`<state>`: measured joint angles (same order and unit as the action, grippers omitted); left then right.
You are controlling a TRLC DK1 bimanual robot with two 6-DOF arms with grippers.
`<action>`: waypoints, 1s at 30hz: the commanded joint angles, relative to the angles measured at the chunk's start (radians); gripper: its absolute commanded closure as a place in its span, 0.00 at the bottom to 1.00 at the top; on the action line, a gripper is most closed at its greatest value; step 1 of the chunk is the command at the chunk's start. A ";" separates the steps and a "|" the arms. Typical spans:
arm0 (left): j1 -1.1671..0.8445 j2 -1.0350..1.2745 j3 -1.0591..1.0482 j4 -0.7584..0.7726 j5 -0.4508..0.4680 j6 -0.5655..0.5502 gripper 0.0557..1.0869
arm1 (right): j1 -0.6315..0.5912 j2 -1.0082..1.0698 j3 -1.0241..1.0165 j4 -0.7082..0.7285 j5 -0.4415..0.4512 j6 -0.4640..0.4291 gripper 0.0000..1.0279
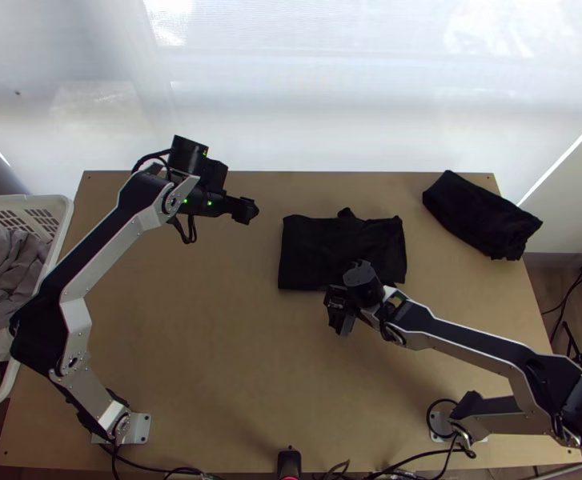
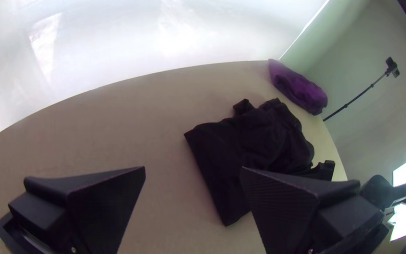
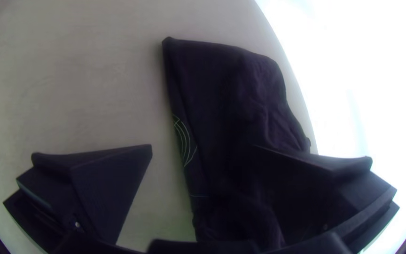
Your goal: Fold the t-shirt
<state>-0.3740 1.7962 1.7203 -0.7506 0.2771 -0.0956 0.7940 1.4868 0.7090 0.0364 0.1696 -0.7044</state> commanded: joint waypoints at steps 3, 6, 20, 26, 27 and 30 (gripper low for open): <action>0.007 0.003 0.005 0.000 0.002 0.002 0.06 | -0.006 0.049 -0.017 0.071 0.030 -0.029 0.04; 0.006 0.005 0.010 0.000 0.002 0.002 0.06 | -0.019 0.067 -0.017 0.083 0.033 -0.040 0.04; 0.010 0.003 0.016 -0.003 0.002 0.000 0.06 | -0.039 0.194 0.007 0.273 0.192 -0.153 0.04; 0.018 0.002 0.018 -0.007 0.002 0.002 0.06 | -0.055 0.239 0.026 0.292 0.202 -0.164 0.04; 0.018 0.002 0.018 -0.007 0.002 0.002 0.06 | -0.058 0.251 0.030 0.300 0.203 -0.164 0.04; 0.018 0.003 0.018 -0.007 0.002 0.002 0.06 | -0.072 0.285 0.049 0.329 0.205 -0.172 0.04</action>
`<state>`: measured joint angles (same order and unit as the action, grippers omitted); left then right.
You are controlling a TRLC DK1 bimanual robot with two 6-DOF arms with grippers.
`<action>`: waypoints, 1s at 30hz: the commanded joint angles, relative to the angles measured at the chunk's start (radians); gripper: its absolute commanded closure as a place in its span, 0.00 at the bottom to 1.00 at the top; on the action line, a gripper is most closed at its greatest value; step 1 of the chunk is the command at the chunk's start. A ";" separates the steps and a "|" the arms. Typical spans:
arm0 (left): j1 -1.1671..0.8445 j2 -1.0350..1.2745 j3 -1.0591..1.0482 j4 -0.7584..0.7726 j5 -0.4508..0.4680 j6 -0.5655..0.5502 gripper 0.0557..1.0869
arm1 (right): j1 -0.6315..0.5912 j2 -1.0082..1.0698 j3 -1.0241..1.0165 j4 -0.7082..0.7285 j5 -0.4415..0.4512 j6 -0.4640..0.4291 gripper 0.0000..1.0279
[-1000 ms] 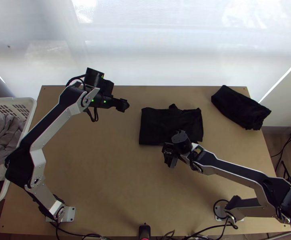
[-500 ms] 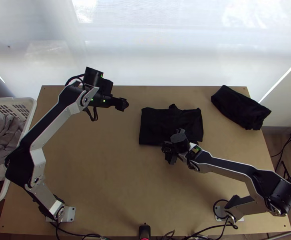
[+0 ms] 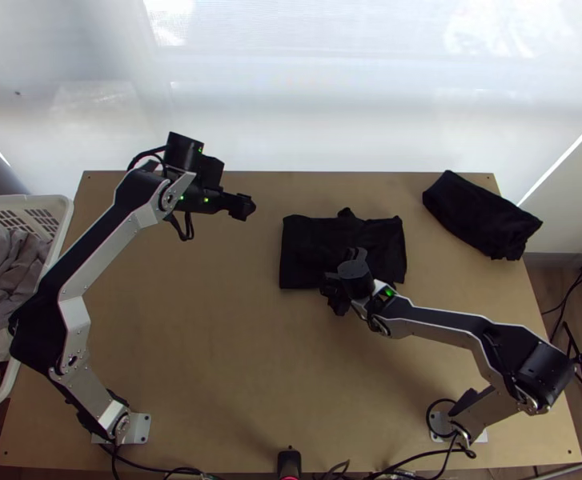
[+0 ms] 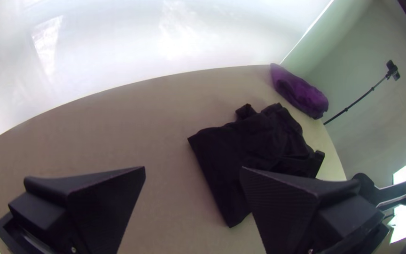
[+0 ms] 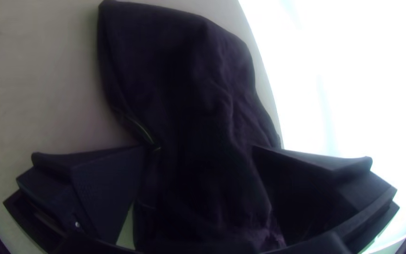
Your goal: Fold the t-shirt
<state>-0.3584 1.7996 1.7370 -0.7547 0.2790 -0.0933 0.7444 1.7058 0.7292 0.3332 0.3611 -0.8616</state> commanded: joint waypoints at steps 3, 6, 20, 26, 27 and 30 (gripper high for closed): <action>-0.001 0.001 0.001 -0.003 0.000 0.000 0.06 | -0.033 0.106 0.062 0.038 0.019 -0.017 0.04; -0.001 0.000 0.002 -0.003 0.000 0.000 0.06 | -0.053 0.158 0.108 0.038 0.018 -0.014 0.04; -0.005 -0.023 0.002 -0.012 0.000 0.000 0.06 | -0.100 0.123 0.239 -0.260 -0.119 0.122 0.97; -0.007 -0.036 0.004 -0.012 0.000 0.001 0.06 | -0.091 -0.061 0.268 -0.267 -0.117 0.148 0.97; -0.007 -0.039 0.004 -0.012 0.000 0.001 0.06 | -0.096 -0.086 0.279 -0.275 -0.116 0.148 0.97; -0.008 -0.046 0.004 -0.014 0.000 0.000 0.06 | -0.128 -0.153 0.311 -0.312 -0.109 0.156 0.97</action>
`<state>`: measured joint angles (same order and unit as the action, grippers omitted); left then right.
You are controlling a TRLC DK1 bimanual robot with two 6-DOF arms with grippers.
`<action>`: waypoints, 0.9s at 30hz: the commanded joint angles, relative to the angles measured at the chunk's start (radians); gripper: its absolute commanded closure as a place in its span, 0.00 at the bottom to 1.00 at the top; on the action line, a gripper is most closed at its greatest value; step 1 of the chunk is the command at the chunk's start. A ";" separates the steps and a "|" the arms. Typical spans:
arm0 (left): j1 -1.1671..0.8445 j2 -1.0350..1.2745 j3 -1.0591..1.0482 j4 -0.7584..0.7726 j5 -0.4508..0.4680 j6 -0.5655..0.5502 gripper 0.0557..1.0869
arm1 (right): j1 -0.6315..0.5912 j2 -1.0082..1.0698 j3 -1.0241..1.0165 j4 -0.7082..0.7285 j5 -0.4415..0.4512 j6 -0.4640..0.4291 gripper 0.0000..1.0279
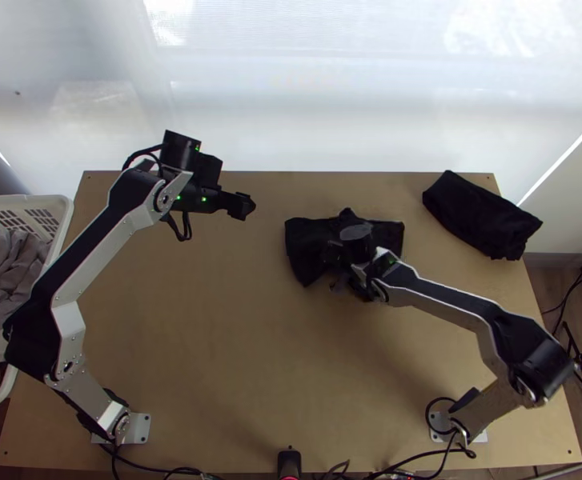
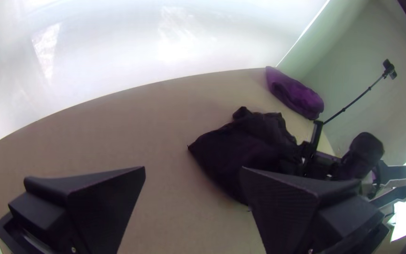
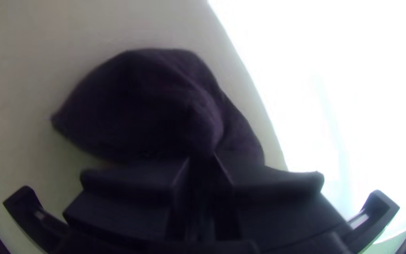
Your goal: Fold the t-shirt
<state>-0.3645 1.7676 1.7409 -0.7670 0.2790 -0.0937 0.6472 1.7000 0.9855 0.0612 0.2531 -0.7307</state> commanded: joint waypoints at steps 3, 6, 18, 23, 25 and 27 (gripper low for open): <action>-0.004 -0.022 -0.001 -0.006 0.000 0.000 0.06 | -0.073 -0.198 0.076 -0.070 0.005 0.047 0.97; -0.002 -0.030 -0.001 -0.008 0.000 0.000 0.06 | -0.129 -0.247 0.079 -0.084 0.014 0.082 0.97; -0.002 -0.065 -0.021 -0.022 -0.001 0.002 0.06 | -0.509 -0.378 0.087 -0.118 0.021 0.163 0.97; -0.001 -0.076 -0.038 -0.022 0.000 0.003 0.06 | -0.724 -0.393 0.096 -0.118 -0.034 0.175 0.97; -0.002 -0.077 -0.040 -0.022 0.000 0.003 0.06 | -0.787 -0.393 0.099 -0.118 -0.058 0.171 0.97; -0.002 -0.077 -0.038 -0.020 0.000 0.005 0.06 | -0.845 -0.387 0.104 -0.118 -0.089 0.168 0.97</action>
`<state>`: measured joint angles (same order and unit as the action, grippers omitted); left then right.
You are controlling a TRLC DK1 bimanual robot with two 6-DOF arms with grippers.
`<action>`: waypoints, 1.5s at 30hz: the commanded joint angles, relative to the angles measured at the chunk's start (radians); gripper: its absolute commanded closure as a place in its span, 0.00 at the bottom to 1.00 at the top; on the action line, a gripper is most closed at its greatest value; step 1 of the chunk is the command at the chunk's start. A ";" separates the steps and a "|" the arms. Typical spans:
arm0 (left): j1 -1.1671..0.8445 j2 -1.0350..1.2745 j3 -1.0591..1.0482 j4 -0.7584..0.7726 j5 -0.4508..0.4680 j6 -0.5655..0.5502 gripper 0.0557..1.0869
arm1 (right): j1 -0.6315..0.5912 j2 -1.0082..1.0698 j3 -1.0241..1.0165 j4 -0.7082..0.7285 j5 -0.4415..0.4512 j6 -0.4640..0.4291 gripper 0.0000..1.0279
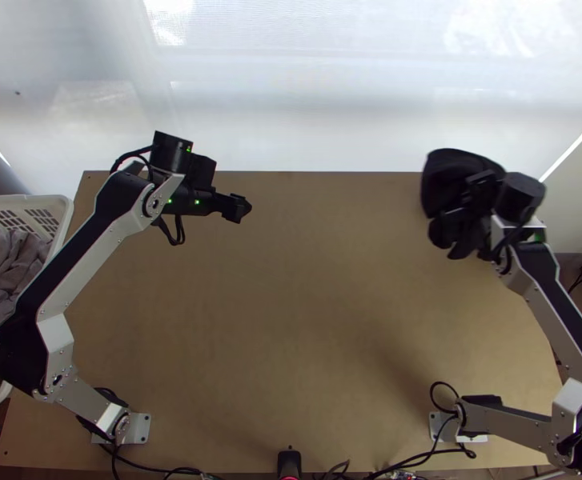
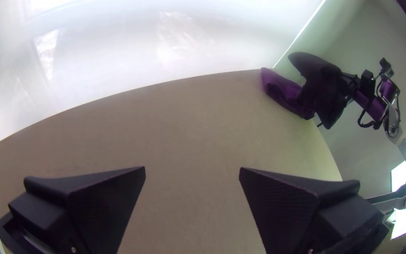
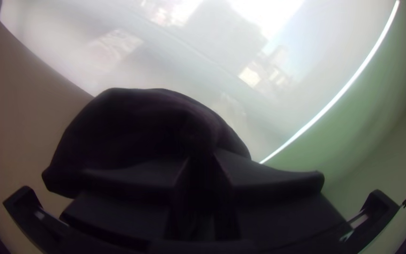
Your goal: Fold the t-shirt
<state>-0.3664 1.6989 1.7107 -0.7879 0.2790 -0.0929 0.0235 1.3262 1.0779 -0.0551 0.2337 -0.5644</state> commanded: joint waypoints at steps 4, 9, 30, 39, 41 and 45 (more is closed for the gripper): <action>0.000 -0.012 -0.008 0.003 0.000 0.002 0.05 | -0.306 0.019 0.036 0.000 -0.105 0.001 0.97; 0.012 -0.027 -0.020 0.001 0.000 0.007 0.05 | -0.366 0.094 0.086 0.012 -0.122 0.004 0.97; 0.073 -0.068 -0.049 -0.007 0.002 0.013 0.05 | -0.576 0.126 0.175 0.031 -0.209 0.080 0.97; 0.087 -0.077 -0.052 -0.013 0.002 0.015 0.05 | -0.456 0.291 0.139 0.080 -0.214 0.081 0.97; 0.095 -0.079 -0.052 -0.014 0.002 0.016 0.05 | -0.412 0.341 0.159 0.086 -0.214 0.090 0.97; 0.119 -0.081 -0.052 -0.025 0.002 0.027 0.05 | -0.326 0.435 0.235 0.084 -0.183 0.133 0.97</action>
<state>-0.2749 1.6218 1.6588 -0.8013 0.2802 -0.0769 -0.4187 1.6249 1.2419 0.0128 0.0250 -0.4728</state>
